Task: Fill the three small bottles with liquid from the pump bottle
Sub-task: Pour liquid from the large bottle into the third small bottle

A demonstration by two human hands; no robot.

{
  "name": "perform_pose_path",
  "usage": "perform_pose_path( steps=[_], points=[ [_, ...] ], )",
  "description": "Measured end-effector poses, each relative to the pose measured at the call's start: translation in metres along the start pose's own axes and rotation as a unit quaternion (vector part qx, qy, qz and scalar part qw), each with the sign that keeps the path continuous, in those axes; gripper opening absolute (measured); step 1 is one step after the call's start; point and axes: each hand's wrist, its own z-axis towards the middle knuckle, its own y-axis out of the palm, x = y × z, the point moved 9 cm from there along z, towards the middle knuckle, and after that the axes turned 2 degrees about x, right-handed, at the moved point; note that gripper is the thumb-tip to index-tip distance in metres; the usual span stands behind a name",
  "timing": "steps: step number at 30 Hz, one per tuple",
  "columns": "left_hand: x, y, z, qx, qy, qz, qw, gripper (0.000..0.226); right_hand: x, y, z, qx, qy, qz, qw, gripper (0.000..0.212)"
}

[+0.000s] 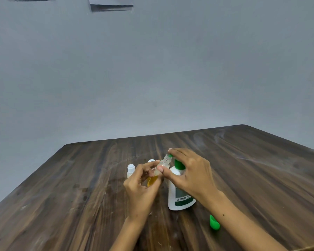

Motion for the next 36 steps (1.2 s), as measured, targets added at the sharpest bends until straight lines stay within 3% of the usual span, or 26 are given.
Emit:
perform_pose_path(
  steps=[17,23,30,36],
  points=[
    [-0.002,0.002,0.0,-0.007,-0.005,0.0,1.0,0.025,0.006,0.003,0.002,-0.035,-0.005,-0.009,0.999,0.071],
    [-0.011,0.005,0.005,-0.016,-0.103,-0.094,0.99,0.031,0.011,-0.014,0.007,-0.041,-0.025,0.046,0.998,0.058],
    [-0.001,-0.011,-0.003,-0.054,-0.156,-0.139,0.977,0.034,0.032,-0.071,-0.047,0.051,0.003,0.096,0.994,0.038],
    [0.001,-0.029,-0.053,-0.052,-0.225,-0.202,0.952,0.034,0.06,-0.055,-0.108,-0.052,0.045,0.084,0.994,0.025]
  ],
)
